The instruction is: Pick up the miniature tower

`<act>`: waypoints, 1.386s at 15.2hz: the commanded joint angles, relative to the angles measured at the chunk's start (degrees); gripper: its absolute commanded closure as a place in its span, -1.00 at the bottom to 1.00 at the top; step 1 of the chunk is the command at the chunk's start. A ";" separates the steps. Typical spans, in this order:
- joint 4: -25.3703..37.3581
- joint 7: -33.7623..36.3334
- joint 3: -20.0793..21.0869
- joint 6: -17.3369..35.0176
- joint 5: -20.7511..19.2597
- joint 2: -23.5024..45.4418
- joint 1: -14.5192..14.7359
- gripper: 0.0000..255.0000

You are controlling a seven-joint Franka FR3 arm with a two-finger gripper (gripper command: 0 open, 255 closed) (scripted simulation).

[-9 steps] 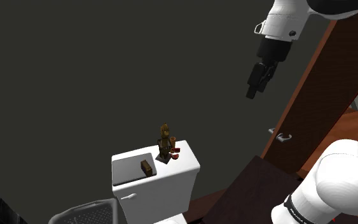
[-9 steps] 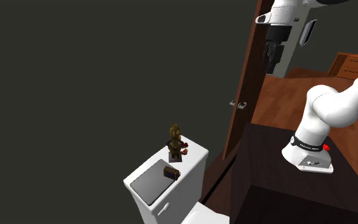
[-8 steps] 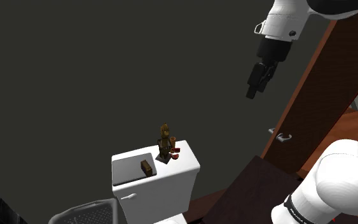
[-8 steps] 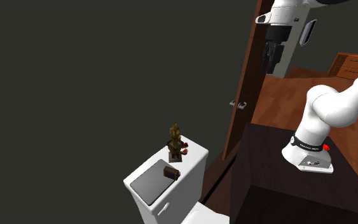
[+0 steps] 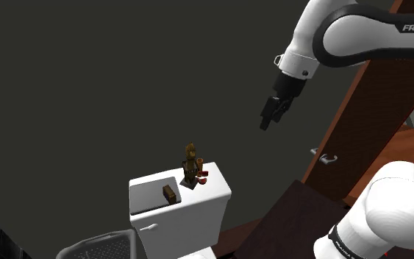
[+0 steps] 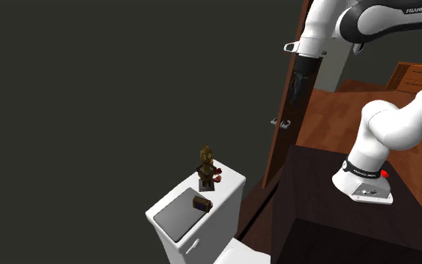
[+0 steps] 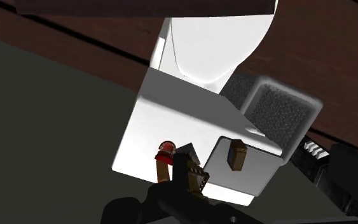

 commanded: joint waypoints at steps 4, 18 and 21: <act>-4.94 -1.93 -0.19 14.39 2.18 5.28 0.43 -1.00; -3.24 -15.83 -4.02 52.73 17.91 34.94 7.68 -1.00; 0.81 -23.68 -5.39 58.04 26.98 42.49 10.39 -1.00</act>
